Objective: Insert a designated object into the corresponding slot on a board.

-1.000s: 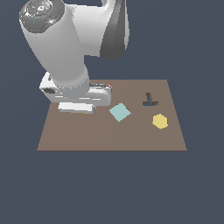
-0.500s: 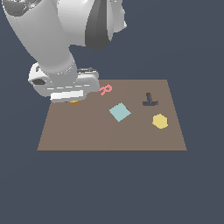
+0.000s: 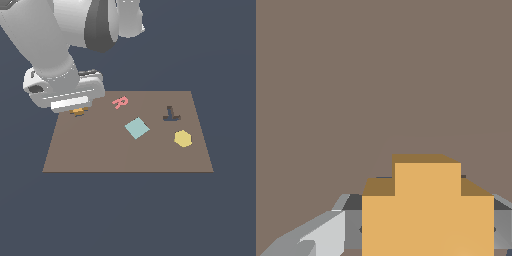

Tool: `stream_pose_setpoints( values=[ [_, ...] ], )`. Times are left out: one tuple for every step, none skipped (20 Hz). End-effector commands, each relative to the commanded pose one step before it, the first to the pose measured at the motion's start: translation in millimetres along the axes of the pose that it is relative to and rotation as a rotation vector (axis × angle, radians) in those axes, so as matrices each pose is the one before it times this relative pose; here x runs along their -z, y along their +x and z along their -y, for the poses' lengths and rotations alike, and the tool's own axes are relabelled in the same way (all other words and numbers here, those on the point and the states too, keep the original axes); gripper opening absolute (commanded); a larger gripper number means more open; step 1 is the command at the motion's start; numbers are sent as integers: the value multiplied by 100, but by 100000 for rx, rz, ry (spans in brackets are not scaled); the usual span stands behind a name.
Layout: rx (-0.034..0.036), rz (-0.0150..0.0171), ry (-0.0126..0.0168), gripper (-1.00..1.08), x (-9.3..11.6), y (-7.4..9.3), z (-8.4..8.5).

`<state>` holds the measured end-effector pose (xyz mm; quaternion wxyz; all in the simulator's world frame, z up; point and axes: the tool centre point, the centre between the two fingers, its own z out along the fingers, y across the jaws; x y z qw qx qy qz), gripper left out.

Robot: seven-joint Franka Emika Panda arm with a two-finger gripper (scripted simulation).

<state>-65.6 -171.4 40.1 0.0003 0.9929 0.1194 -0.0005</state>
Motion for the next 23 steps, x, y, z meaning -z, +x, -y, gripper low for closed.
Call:
stream_pose_setpoints(
  values=[
    [1650,-52,-18,-100,54,-235,-293],
    [345,1,0,-100,7,-61,-77],
    [239,1,0,-100,5,-46,-58],
    [154,0,0,-100,3,-24,-30],
    [0,0,0,-100,1,-24,-35],
    [-361,52,14,-100,-29,26,54],
    [0,0,0,-100,-40,-3,-13],
    [69,-7,3,-100,-118,11,-6],
    [97,-10,5,-100,-198,13,-18],
    [97,-10,5,-100,-259,7,-36],
    [97,-10,5,-100,-199,11,-17],
    [0,0,0,-100,-121,-12,-38],
    [69,-7,4,-100,-38,17,20],
    [0,0,0,100,0,0,0],
    [0,0,0,100,0,0,0],
    [0,0,0,100,0,0,0],
    [0,0,0,100,0,0,0],
    [0,0,0,100,0,0,0],
    [0,0,0,100,0,0,0],
    [0,0,0,100,0,0,0],
    [0,0,0,100,0,0,0],
    [0,0,0,100,0,0,0],
    [0,0,0,100,0,0,0]
  ],
)
